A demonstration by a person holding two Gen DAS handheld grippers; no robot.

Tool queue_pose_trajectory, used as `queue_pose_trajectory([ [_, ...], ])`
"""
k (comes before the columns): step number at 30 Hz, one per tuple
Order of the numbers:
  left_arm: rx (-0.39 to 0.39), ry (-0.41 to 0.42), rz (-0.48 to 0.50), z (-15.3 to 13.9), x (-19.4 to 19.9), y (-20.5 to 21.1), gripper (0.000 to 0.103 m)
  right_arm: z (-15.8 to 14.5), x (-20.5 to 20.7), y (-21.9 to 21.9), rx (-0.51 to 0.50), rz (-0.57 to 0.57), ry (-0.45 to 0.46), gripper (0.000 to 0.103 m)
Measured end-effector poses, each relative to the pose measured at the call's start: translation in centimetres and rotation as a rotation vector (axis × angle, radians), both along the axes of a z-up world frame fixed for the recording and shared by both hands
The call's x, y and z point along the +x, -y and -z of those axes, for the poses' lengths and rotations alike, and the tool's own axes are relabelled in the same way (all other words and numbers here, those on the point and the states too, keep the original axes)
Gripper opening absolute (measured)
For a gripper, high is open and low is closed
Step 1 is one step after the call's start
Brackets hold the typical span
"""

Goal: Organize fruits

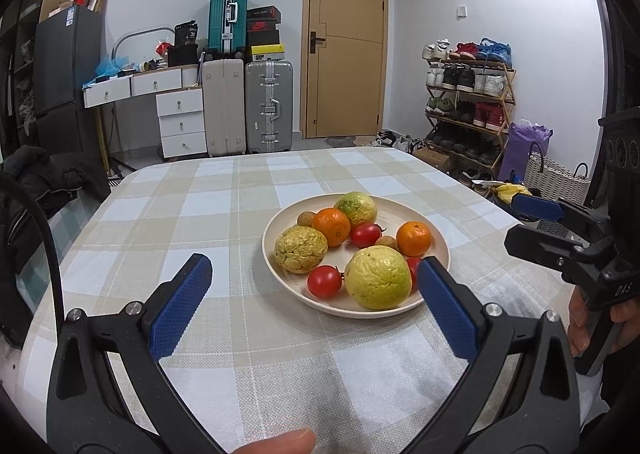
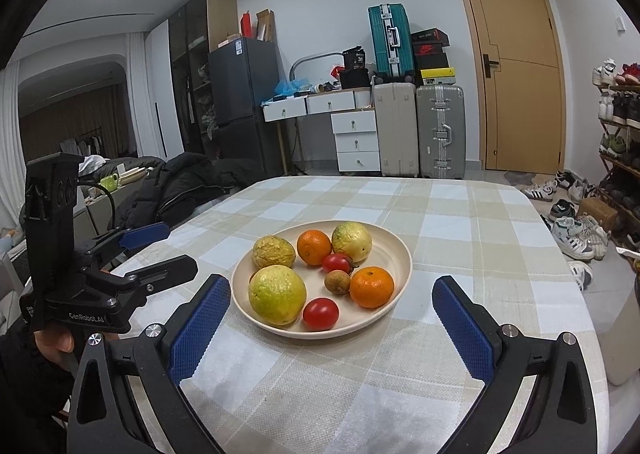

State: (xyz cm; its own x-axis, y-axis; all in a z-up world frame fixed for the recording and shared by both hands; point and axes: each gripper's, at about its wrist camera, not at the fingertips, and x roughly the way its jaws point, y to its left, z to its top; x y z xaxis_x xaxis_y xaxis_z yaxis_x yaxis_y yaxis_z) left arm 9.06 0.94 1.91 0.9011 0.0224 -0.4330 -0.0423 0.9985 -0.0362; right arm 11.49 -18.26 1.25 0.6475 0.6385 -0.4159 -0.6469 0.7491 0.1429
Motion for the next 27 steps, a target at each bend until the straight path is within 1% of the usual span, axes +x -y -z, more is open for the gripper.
queue_pose_trajectory([
  [8,0.000,0.002,0.000,-0.01,-0.01,0.00,0.102,0.05,0.36,0.36,0.018,0.011,-0.021,0.103],
  [27,-0.001,0.003,-0.003,-0.03,0.01,-0.01,0.102,0.04,0.30,0.19,0.012,0.003,-0.013,0.103],
])
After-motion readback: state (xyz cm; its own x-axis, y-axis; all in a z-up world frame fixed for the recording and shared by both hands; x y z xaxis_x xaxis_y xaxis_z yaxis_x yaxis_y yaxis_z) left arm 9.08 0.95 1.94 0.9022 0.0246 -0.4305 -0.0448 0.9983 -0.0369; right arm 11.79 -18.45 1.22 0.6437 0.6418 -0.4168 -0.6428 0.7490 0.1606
